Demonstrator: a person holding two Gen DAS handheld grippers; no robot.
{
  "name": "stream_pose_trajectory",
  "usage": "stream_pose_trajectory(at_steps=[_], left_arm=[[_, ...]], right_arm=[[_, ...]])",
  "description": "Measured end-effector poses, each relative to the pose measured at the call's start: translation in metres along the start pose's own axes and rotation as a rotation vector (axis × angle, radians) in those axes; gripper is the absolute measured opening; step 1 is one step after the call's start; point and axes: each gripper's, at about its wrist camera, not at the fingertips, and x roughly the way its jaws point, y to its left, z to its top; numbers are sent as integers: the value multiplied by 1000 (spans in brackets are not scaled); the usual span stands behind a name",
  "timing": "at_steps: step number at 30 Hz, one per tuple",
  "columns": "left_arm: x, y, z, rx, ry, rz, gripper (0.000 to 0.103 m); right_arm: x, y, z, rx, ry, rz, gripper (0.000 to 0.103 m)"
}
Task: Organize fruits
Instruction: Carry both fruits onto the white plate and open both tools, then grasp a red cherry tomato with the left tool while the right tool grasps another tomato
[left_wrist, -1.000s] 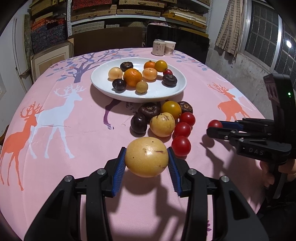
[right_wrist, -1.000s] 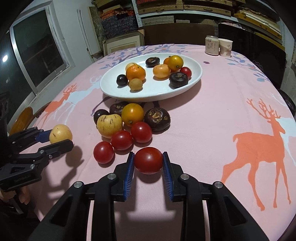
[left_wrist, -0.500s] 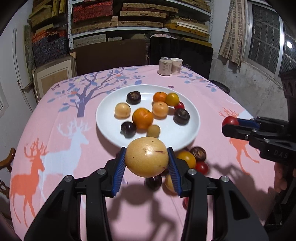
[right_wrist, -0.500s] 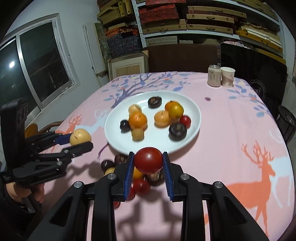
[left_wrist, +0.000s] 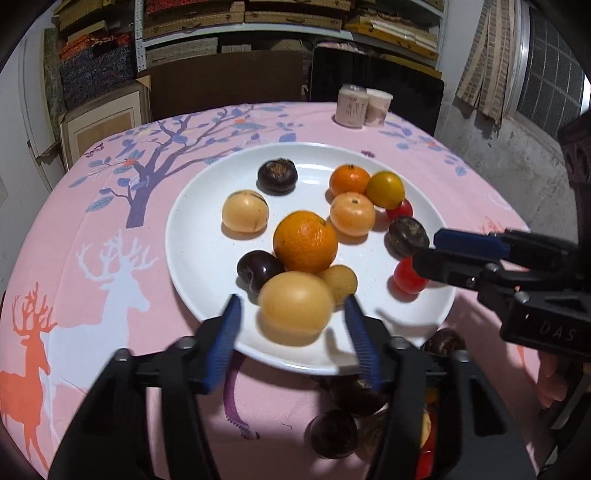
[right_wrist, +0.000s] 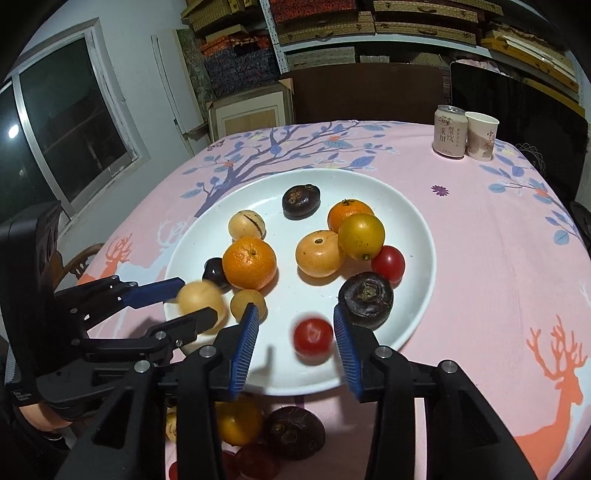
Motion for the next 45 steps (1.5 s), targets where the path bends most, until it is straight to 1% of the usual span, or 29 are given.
stream_pose_trajectory(at_steps=[1,4,6,7,8,10,14,15,17,21,24,28,33,35,38,39,41,42,45], left_arm=[[-4,1,0,-6,-20,4,76],[-16,1,2,-10,-59,9,77],[-25,0,0,-12,-70,-1,77],[-30,-1,-4,-4,-70,-1,77],[-35,-4,-9,9,-65,0,77],[-43,-8,-22,32,-46,-5,77],[-54,-17,-55,69,0,-14,77],[-56,-20,-65,83,9,4,77],[-60,-19,-77,78,10,21,77],[-68,-8,-95,7,23,9,77],[-72,-6,-107,-13,39,-2,77],[-75,-21,-120,23,57,-24,77],[-80,-53,-126,96,47,-56,77],[-80,-59,-125,106,42,-57,77],[-76,-65,-121,95,46,-61,77],[-74,-67,-119,93,45,-56,75],[-69,-70,-116,94,47,-42,66],[-64,-72,-114,95,61,-43,58],[-58,-78,-112,96,71,-55,47]], right_arm=[[-2,-1,-1,7,-8,10,43],[-13,-3,-4,27,-35,12,44],[-23,-5,-7,45,-54,22,47],[-31,-6,-10,53,-66,23,51],[-39,-7,-15,61,-78,22,53],[-53,-11,-26,87,-92,23,53],[-71,-15,-54,138,-85,32,54],[-73,-13,-61,137,-78,28,54],[-75,-5,-78,126,-58,23,54],[-74,14,-104,69,-15,35,54],[-74,22,-114,40,3,29,54],[-77,27,-124,33,-1,13,53],[-79,7,-132,118,-21,-13,54],[-77,0,-136,146,-16,-23,54],[-77,-2,-142,147,-10,-51,53],[-78,-2,-143,147,-16,-51,53],[-79,-4,-144,152,-29,-50,53],[-79,-5,-144,157,-29,-48,53],[-77,-9,-145,176,-24,-34,54]])
